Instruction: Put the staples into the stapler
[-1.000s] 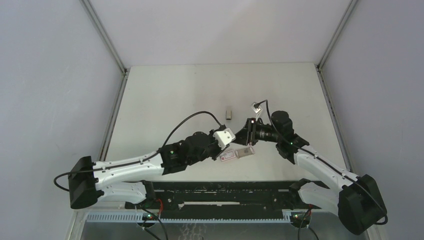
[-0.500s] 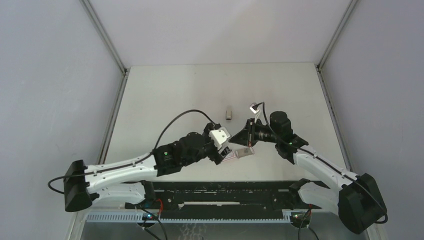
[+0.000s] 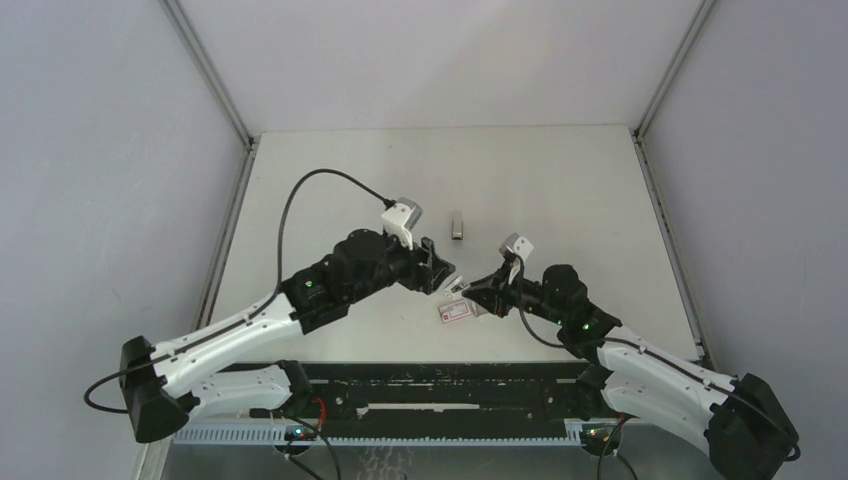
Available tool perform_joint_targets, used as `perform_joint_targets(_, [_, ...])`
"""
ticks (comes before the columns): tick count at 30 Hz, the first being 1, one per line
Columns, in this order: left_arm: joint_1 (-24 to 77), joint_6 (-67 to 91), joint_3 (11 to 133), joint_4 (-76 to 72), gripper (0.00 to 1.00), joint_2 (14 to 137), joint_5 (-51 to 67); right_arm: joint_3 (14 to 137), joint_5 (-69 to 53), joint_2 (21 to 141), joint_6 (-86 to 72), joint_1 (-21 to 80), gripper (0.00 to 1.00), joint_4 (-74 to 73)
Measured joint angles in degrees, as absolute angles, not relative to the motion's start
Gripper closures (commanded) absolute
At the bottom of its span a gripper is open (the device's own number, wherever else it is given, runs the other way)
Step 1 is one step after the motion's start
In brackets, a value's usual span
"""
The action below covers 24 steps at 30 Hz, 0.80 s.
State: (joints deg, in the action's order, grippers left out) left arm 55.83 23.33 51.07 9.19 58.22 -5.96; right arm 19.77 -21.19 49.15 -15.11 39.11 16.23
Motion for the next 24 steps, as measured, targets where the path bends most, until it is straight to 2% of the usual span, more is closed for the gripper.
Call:
perform_joint_targets(7, [55.86,30.94,51.07,9.41,0.32,65.58,-1.04,15.49,-12.62,45.36,-7.09,46.11,1.0,20.82])
perform_joint_targets(17, [55.86,32.47,53.3,11.88,0.46,71.05,-0.89,15.49,-7.29,45.41,-1.91,49.54,1.0,24.03])
perform_joint_targets(24, [55.86,32.45,53.34,13.19,0.52,71.68,-3.18,15.49,-6.46,45.82,-0.82,49.98,1.0,24.51])
